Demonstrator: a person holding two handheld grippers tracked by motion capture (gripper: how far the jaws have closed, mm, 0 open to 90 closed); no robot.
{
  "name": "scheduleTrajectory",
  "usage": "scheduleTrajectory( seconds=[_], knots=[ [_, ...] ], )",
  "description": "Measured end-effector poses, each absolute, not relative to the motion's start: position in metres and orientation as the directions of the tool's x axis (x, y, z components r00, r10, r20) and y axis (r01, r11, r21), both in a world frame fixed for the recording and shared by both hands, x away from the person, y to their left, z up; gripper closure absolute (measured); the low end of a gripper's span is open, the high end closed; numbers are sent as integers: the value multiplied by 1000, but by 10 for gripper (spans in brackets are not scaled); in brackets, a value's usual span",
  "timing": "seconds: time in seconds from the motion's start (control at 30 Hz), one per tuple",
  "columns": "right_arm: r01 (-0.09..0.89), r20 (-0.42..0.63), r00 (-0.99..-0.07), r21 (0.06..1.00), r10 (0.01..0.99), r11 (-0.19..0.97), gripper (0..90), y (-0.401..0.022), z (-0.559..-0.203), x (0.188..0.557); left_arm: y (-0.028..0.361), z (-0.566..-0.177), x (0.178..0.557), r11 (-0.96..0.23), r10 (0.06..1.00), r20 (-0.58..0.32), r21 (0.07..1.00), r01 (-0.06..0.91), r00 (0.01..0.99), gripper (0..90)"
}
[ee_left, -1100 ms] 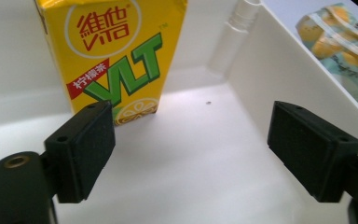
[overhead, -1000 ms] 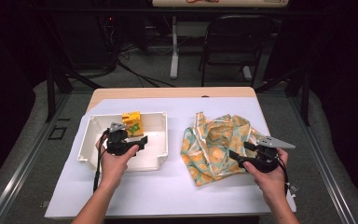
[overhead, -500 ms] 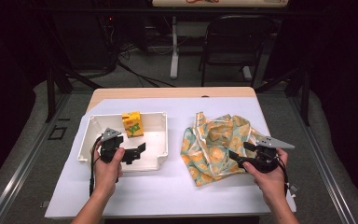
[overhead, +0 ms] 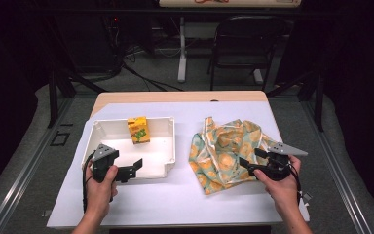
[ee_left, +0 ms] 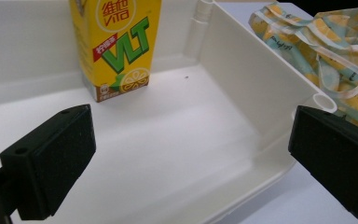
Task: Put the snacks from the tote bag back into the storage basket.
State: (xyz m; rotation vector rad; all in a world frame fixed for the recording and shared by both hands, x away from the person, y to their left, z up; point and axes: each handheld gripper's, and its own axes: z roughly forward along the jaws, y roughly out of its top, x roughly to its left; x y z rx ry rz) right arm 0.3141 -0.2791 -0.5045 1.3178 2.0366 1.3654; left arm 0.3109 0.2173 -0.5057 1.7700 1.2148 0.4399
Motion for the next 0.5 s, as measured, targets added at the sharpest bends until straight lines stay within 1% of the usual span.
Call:
scheduleTrajectory(
  seconds=[0.5],
  knots=[
    [497,190,-489,863,851,93,205,-284,-506,309,252,-513,284,-96,896,-154,849,520,417,11]
  ],
)
